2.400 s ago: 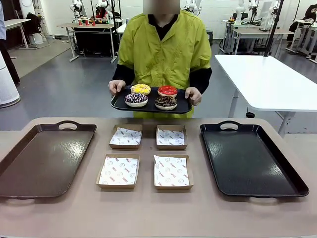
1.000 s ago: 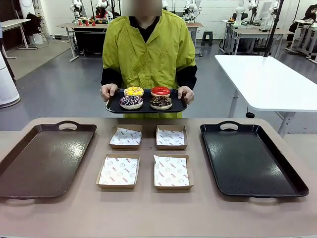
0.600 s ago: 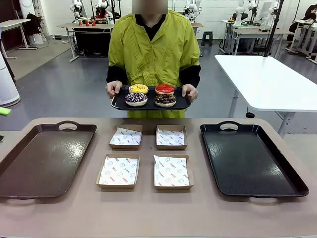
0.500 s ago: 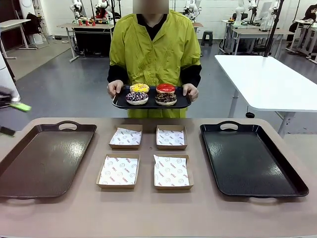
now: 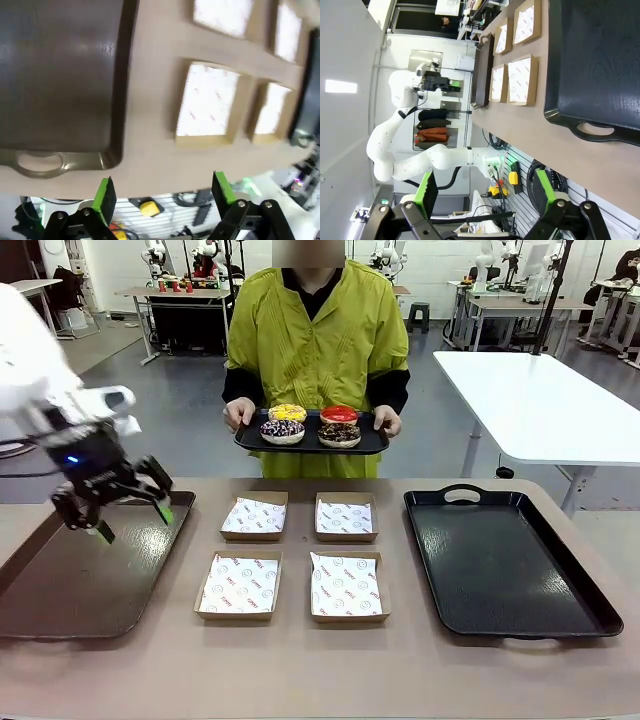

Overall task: Individually package the donuts and arrange them on the tray.
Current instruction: Pick up one Paper togo box.

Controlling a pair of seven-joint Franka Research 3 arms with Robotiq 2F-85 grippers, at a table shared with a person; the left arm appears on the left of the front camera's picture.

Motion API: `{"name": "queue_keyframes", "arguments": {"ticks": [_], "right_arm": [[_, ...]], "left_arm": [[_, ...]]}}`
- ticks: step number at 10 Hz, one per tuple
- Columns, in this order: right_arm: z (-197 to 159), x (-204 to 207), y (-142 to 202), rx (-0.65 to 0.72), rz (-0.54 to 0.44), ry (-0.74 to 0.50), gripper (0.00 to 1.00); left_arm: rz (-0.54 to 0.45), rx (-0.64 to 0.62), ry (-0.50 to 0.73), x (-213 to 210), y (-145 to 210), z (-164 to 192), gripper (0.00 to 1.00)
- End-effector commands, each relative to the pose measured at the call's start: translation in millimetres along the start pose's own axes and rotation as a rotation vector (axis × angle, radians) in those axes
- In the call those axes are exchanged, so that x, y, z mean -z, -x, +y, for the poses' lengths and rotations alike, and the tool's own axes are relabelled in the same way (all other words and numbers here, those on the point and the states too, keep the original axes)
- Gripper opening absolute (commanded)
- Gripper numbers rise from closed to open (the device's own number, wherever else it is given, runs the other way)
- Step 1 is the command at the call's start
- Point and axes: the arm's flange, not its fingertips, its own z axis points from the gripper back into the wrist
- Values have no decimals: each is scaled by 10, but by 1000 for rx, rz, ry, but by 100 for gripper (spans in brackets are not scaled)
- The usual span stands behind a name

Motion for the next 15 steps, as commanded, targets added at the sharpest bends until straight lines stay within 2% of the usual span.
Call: {"name": "queue_keyframes", "arguments": {"ticks": [1, 4, 7, 13, 14, 15], "right_arm": [[2, -10, 4, -8, -1, -10, 100], [2, -10, 4, -8, -1, -10, 100], [2, -10, 4, -8, -1, -10, 100], [2, -10, 4, -8, -1, -10, 100], [2, -10, 4, -8, -1, -10, 100], [2, -10, 4, -8, -1, -10, 100]], "left_arm": [[6, -5, -115, 225, -229, -234, 100], [-56, 1, -162, 746, -398, -438, 100], [-22, 75, -150, 1077, -460, -561, 100], [2, 223, -206, 1346, -323, -749, 100], [10, 260, -213, 1360, -306, -742, 58], [18, 277, -214, 1359, -304, -739, 42]]}}
